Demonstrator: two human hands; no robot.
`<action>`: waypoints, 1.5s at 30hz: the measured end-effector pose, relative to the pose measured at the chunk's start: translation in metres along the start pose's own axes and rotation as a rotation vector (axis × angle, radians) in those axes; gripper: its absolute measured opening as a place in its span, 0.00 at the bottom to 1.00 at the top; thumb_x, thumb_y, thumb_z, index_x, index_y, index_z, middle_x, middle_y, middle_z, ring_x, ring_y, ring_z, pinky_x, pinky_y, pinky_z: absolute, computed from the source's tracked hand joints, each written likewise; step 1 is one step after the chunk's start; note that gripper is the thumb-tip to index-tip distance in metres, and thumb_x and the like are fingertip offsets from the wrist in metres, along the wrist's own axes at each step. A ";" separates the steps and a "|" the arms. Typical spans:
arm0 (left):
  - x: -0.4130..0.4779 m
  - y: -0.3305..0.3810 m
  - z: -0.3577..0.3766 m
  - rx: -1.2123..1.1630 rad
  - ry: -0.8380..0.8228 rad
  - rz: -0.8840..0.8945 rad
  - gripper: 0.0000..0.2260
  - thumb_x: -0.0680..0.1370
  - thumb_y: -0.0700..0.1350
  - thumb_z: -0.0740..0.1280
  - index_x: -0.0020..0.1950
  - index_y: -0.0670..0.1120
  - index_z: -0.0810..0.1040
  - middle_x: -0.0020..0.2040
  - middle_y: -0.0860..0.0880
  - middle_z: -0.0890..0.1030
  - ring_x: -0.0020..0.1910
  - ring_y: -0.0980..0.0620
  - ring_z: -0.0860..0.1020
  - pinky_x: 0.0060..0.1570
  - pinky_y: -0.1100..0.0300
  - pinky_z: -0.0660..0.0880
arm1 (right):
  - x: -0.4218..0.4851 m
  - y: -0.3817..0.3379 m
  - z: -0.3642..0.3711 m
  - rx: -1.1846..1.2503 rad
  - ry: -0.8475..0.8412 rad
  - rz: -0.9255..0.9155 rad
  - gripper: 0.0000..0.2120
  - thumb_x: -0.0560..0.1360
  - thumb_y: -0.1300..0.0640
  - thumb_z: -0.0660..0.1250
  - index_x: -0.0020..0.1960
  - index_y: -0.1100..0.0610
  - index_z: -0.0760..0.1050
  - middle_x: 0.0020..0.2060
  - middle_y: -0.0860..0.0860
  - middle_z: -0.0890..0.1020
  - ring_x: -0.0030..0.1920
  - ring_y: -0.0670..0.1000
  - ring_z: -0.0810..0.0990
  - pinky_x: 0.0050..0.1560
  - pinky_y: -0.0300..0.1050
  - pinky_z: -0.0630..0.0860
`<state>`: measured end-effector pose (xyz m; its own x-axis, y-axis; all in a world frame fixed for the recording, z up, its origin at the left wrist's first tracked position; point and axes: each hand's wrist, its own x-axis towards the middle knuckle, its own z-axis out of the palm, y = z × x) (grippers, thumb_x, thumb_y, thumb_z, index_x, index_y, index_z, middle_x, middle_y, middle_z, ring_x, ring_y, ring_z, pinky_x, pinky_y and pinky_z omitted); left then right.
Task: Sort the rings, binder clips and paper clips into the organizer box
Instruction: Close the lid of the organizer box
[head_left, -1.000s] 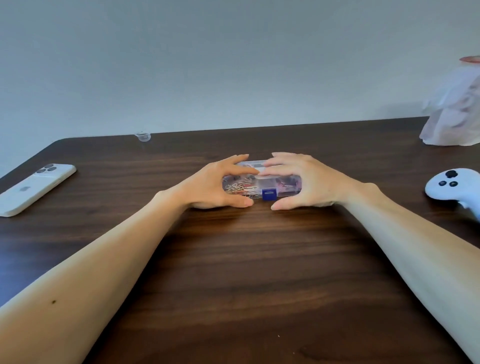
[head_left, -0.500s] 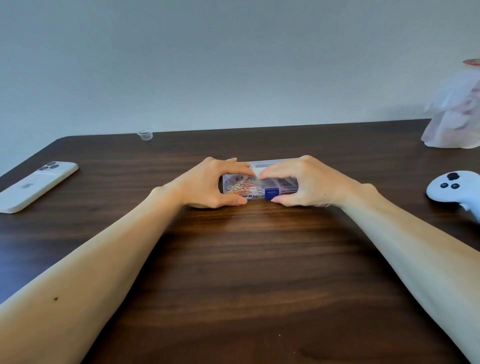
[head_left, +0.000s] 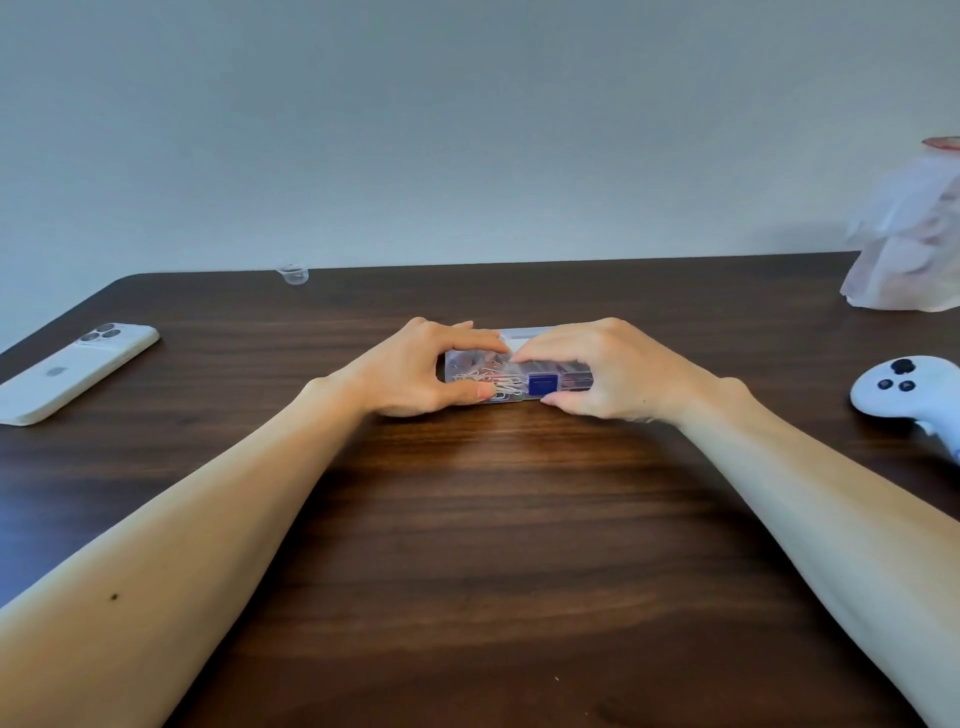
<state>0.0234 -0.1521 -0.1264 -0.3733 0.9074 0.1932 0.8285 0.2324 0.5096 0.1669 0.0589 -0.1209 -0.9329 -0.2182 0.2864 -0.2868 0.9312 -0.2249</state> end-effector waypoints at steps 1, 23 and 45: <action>0.000 0.000 0.000 -0.009 0.000 -0.004 0.20 0.76 0.51 0.71 0.68 0.56 0.75 0.69 0.52 0.75 0.76 0.51 0.62 0.73 0.48 0.63 | 0.000 0.000 0.000 0.002 0.011 -0.006 0.24 0.73 0.57 0.74 0.68 0.52 0.76 0.65 0.50 0.80 0.65 0.50 0.77 0.61 0.47 0.77; 0.000 0.000 0.007 0.089 0.010 0.033 0.20 0.79 0.53 0.64 0.72 0.53 0.71 0.74 0.52 0.69 0.77 0.51 0.59 0.75 0.45 0.59 | -0.010 -0.004 0.009 -0.280 0.206 -0.183 0.14 0.71 0.60 0.75 0.56 0.55 0.81 0.52 0.50 0.85 0.51 0.53 0.84 0.42 0.46 0.80; -0.003 -0.007 0.005 -0.118 0.081 0.020 0.24 0.76 0.48 0.71 0.71 0.52 0.73 0.70 0.53 0.75 0.72 0.58 0.67 0.72 0.53 0.66 | 0.006 -0.016 -0.022 -0.071 0.226 -0.070 0.08 0.75 0.60 0.70 0.52 0.62 0.85 0.45 0.55 0.88 0.41 0.57 0.87 0.49 0.51 0.81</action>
<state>0.0203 -0.1545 -0.1348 -0.3938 0.8790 0.2688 0.7829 0.1674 0.5992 0.1710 0.0490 -0.0953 -0.8363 -0.2198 0.5023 -0.3258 0.9360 -0.1330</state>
